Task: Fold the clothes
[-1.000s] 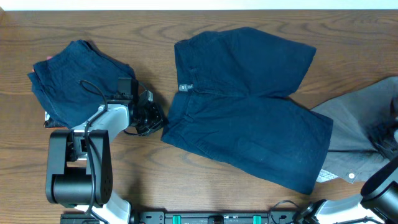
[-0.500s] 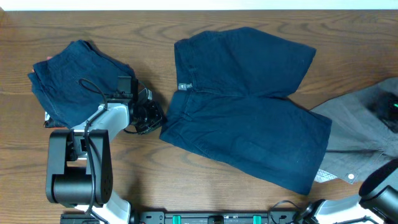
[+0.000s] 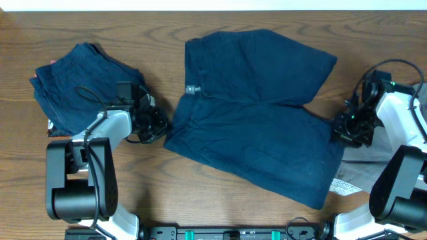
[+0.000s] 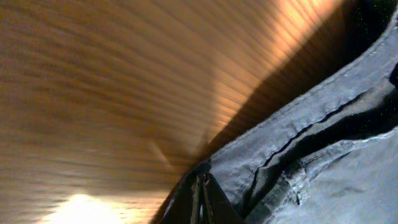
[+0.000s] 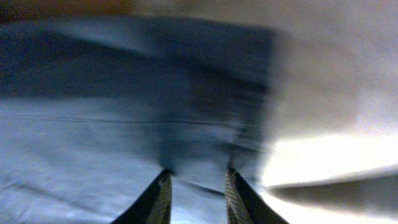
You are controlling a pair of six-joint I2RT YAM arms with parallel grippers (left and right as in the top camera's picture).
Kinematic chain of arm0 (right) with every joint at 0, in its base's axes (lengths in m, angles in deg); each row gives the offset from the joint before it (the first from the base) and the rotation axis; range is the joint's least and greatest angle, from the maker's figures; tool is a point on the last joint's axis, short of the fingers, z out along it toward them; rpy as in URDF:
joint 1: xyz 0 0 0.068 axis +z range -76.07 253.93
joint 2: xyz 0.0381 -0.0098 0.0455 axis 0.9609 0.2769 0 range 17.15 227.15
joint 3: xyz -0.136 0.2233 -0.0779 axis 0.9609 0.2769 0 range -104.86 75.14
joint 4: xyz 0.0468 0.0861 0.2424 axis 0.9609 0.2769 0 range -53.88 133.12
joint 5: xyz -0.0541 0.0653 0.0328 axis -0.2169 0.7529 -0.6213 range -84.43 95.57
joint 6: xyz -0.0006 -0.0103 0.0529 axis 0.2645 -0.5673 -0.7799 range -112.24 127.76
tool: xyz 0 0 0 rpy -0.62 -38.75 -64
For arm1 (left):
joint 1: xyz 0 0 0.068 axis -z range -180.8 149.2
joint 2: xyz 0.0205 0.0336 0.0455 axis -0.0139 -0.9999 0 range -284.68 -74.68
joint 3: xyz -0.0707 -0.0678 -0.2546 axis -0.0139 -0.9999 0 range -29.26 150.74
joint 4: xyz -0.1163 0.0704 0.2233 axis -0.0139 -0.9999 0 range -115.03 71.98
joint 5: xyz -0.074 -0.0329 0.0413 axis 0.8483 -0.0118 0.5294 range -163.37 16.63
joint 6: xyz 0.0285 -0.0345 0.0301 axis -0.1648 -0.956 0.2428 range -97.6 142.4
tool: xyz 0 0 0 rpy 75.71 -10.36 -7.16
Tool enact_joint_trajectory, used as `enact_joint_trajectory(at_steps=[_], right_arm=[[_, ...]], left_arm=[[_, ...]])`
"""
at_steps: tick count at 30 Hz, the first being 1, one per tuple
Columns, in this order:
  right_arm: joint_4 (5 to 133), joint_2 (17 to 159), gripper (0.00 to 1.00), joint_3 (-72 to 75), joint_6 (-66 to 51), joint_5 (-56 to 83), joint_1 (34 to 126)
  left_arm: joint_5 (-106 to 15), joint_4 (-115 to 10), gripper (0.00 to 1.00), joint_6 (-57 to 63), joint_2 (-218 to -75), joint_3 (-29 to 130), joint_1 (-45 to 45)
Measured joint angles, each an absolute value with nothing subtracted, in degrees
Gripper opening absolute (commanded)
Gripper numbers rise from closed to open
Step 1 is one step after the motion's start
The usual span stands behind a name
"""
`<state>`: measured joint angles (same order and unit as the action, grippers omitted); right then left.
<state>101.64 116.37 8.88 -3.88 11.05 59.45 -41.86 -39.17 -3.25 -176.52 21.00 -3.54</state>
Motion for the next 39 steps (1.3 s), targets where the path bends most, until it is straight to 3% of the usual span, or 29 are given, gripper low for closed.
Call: enact_joint_trajectory(at_steps=[2, 5, 10, 17, 19, 20, 22, 24, 25, 29, 39], right_arm=[[102.3, 116.2, 0.36, 9.6, -8.2, 8.7, 59.1], [102.3, 114.3, 0.55, 10.9, -13.3, 5.2, 57.4], [100.8, 109.3, 0.63, 14.2, -18.6, 0.8, 52.8], [92.0, 108.8, 0.90, 24.4, -21.3, 1.3, 49.7], [88.4, 108.8, 0.90, 27.4, -21.3, 2.0, 49.6], [87.2, 108.8, 0.87, 28.4, -21.3, 2.1, 49.6], [85.1, 108.7, 0.68, 29.4, -21.2, 2.4, 49.5], [82.8, 108.4, 0.17, 30.1, -21.3, 3.1, 49.3], [81.9, 108.3, 0.08, 30.2, -21.6, 3.2, 49.3], [78.5, 108.2, 0.01, 30.6, -21.8, 0.9, 47.4], [79.5, 108.9, 0.04, 23.9, -21.5, -8.2, 35.1]], left_arm=[[-41.9, -39.6, 0.06, -3.3, -176.5, 21.1, -4.2], [-41.9, -39.9, 0.06, -3.3, -176.5, 21.2, -4.5], [-42.0, -40.0, 0.06, -3.3, -176.5, 21.2, -4.5], [-42.1, -40.1, 0.06, -3.3, -176.5, 21.2, -4.5], [-42.1, -40.1, 0.06, -3.3, -176.5, 21.2, -4.5], [-42.1, -40.1, 0.06, -3.3, -176.5, 21.2, -4.5], [-42.1, -40.1, 0.06, -3.3, -176.5, 21.2, -4.5], [-42.1, -40.1, 0.06, -3.3, -176.5, 21.2, -4.5], [-42.1, -40.1, 0.06, -3.3, -176.5, 21.2, -4.5], [-42.1, -40.1, 0.06, -3.3, -176.5, 21.2, -4.5], [-42.1, -40.2, 0.06, -3.3, -176.5, 21.2, -4.5]])
